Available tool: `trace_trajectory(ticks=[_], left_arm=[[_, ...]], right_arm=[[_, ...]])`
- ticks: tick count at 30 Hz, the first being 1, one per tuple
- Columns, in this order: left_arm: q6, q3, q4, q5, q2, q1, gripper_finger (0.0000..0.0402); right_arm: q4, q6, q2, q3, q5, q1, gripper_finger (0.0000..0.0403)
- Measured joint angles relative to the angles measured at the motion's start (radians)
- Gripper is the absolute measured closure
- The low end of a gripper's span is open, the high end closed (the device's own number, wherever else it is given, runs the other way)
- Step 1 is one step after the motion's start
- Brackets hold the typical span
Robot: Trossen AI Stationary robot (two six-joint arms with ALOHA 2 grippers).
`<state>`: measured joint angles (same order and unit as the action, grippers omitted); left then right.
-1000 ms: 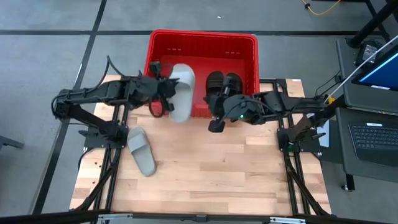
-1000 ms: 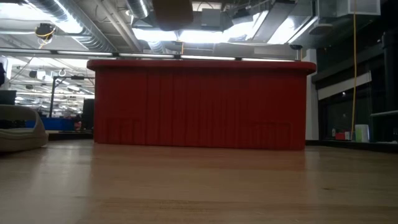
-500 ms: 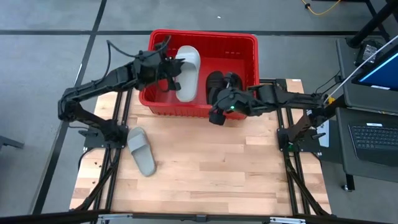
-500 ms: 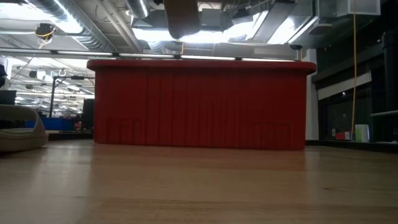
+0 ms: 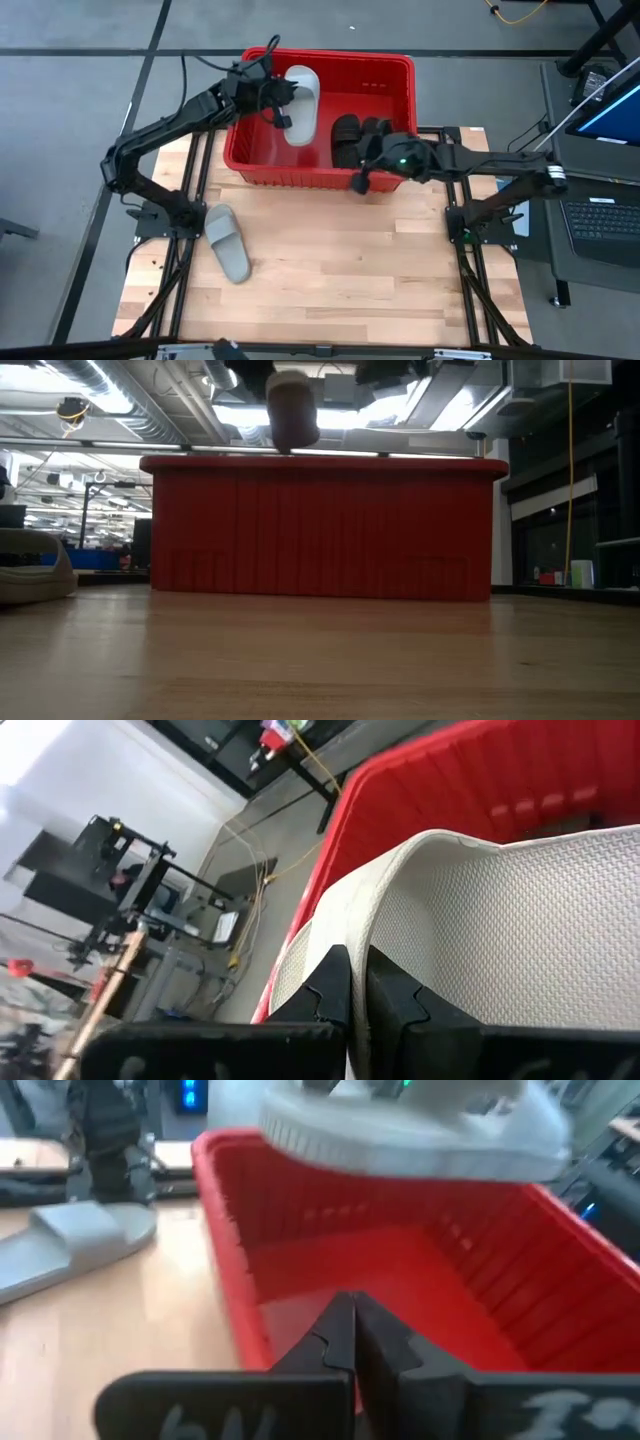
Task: Pick and place slides into bin
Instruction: Put the right gray slide into the red bin
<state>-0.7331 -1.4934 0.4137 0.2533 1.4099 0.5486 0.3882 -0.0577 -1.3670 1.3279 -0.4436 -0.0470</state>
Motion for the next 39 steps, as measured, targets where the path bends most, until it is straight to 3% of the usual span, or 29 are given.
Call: trace_trajectory(ticks=[9,14,16,28,39], left_arm=[[-0.165,0.000,-0.078,-0.040,0.070,0.057,0.0398],[-0.190,0.000,-0.168,-0.161,0.138,0.118,0.0398],[-0.193,0.000,-0.179,-0.174,0.164,0.146,0.0398],[-0.197,0.000,-0.217,-0.182,0.302,0.201,0.0398],[-0.118,0.030,-0.211,-0.211,0.314,0.195,0.0398]], right_arm=[[-0.138,-0.079,0.150,-0.160,0.013,-0.084,0.0399],[-0.271,-0.075,0.191,-0.232,0.219,-0.156,0.0398],[-0.317,-0.081,0.195,-0.262,0.248,-0.172,0.0398],[-0.326,-0.056,0.196,-0.287,0.253,-0.261,0.0397],[-0.317,-0.049,0.196,-0.287,0.253,-0.267,0.0397]])
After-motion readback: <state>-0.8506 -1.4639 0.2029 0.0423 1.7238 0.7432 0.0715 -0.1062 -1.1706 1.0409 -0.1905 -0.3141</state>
